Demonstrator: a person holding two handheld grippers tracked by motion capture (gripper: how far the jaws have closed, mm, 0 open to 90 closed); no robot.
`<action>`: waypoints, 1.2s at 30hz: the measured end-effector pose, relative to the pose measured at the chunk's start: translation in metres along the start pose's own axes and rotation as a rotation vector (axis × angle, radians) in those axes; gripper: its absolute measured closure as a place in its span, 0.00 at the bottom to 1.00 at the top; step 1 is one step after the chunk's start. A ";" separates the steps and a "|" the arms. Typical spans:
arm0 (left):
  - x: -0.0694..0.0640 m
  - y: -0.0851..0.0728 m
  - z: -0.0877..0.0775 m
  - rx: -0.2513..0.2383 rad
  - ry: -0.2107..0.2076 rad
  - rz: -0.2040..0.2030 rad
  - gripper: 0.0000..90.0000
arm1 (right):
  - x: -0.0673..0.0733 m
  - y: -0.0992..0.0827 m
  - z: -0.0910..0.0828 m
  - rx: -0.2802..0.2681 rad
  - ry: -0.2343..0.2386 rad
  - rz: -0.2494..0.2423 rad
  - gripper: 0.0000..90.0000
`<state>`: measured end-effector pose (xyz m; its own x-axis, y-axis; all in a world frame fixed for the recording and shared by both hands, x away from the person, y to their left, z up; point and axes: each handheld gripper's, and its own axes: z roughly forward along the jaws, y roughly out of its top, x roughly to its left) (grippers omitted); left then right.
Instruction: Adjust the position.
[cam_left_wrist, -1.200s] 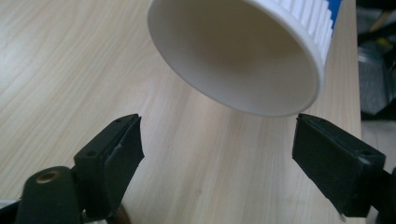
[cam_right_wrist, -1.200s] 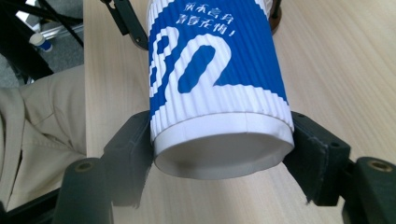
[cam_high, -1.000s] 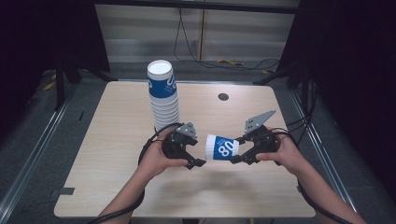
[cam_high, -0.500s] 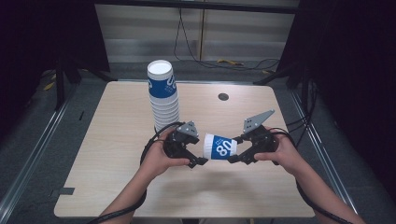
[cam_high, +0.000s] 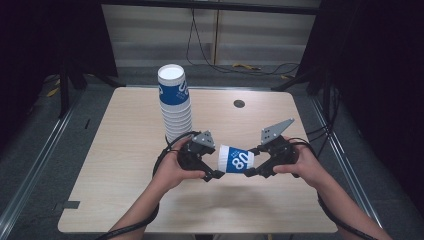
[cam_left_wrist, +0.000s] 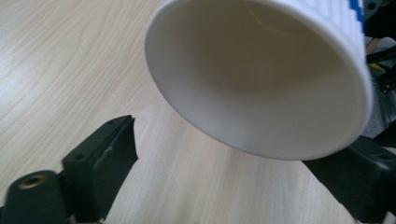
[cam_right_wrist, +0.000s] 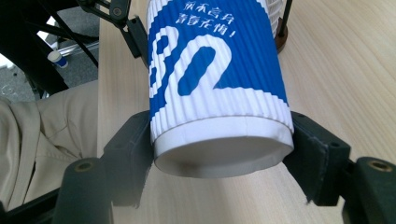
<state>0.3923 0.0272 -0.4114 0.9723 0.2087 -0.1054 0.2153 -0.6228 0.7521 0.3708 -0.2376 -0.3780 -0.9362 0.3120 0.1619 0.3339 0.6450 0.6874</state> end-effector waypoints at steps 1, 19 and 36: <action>0.000 0.000 0.001 -0.003 -0.001 -0.001 0.09 | 0.000 0.000 0.000 -0.002 0.002 -0.002 0.32; -0.001 0.004 0.002 -0.022 -0.017 0.039 0.11 | 0.001 0.001 0.005 0.009 0.009 -0.020 0.32; -0.005 0.011 0.001 -0.019 -0.027 0.107 0.13 | 0.001 0.002 0.007 0.023 0.014 -0.037 0.32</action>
<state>0.3896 0.0190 -0.4035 0.9918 0.1211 -0.0407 0.1081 -0.6258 0.7724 0.3719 -0.2310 -0.3811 -0.9494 0.2776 0.1468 0.3011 0.6716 0.6770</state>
